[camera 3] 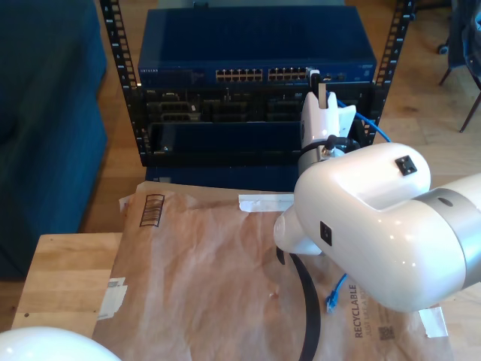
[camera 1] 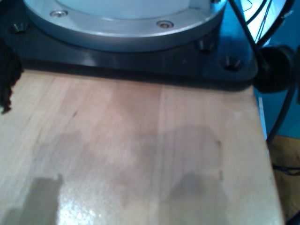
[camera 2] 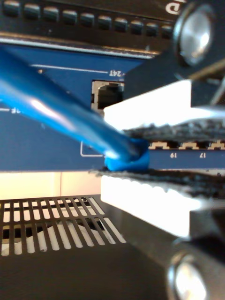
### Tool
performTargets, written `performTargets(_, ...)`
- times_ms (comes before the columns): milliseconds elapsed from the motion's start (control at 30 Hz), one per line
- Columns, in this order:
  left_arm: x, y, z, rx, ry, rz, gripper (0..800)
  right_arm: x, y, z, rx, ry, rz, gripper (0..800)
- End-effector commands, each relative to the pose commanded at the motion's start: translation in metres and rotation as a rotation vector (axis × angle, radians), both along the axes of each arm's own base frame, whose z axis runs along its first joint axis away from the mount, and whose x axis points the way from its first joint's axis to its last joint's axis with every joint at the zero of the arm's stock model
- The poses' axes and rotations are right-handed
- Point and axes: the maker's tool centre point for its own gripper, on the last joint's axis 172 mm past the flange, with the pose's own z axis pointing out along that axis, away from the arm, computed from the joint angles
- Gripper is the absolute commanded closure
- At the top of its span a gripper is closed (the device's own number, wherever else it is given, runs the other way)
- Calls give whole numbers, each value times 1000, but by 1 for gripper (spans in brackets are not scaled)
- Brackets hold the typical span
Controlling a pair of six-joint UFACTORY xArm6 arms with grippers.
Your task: Grab the cable and plug it in
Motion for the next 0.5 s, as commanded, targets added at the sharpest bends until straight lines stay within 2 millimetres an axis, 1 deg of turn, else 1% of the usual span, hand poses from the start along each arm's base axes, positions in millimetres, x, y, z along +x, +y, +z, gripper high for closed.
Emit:
performTargets(200,0,0,0,0,0,0,0,0,-5,-1,0,1,-8,800)
performTargets(500,0,0,0,0,0,0,0,-2,-4,-6,-4,11,-5,800)
